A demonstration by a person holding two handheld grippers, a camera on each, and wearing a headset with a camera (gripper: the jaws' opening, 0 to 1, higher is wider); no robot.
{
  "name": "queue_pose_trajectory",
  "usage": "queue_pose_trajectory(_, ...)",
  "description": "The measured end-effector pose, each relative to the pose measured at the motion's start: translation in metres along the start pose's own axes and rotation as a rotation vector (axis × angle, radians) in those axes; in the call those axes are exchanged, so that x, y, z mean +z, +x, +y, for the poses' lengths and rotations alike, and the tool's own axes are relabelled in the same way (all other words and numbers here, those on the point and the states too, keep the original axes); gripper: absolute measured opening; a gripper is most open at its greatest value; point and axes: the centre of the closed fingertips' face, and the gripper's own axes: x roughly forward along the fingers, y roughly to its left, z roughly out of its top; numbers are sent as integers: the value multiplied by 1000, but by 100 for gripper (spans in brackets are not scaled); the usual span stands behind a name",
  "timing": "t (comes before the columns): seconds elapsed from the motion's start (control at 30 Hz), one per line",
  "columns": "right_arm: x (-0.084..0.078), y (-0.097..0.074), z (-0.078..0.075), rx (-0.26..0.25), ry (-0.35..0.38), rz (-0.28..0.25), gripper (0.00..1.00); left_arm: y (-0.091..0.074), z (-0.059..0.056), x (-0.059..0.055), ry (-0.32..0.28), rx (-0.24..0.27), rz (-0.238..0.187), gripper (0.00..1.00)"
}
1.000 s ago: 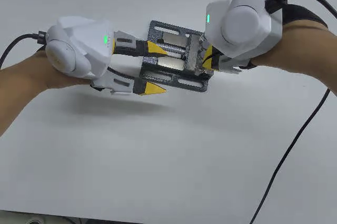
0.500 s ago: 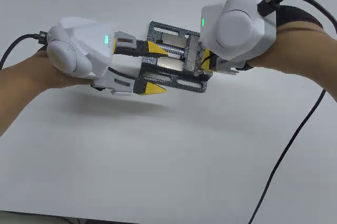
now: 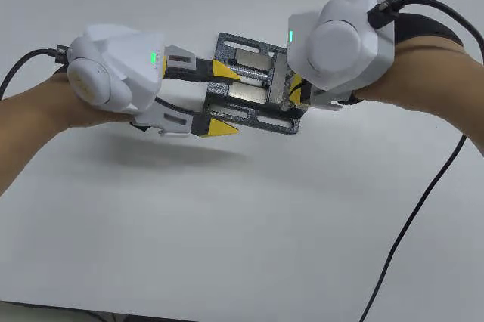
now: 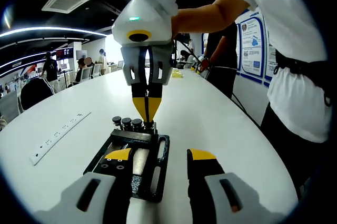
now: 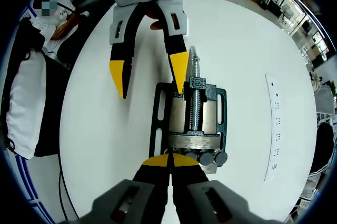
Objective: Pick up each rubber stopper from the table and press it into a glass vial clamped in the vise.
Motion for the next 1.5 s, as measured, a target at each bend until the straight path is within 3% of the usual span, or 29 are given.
queue_pose_trajectory(0.27,-9,-3,0,-15,8,17,0,2,-1,0,1,-4,0,38)
queue_pose_trajectory(0.47,-4,-4,-1,-29,12,-4,0,4,-2,2,3,-4,-4,38)
queue_pose_trajectory(0.97,-1,-1,0,-16,-38,14,0,1,-1,0,0,3,1,38)
queue_pose_trajectory(1.3,-3,-1,1,9,-30,-1,3,2,-2,0,1,1,2,38)
queue_pose_trajectory(1.5,-3,-1,0,-4,-39,1,4,3,-2,0,0,0,0,38)
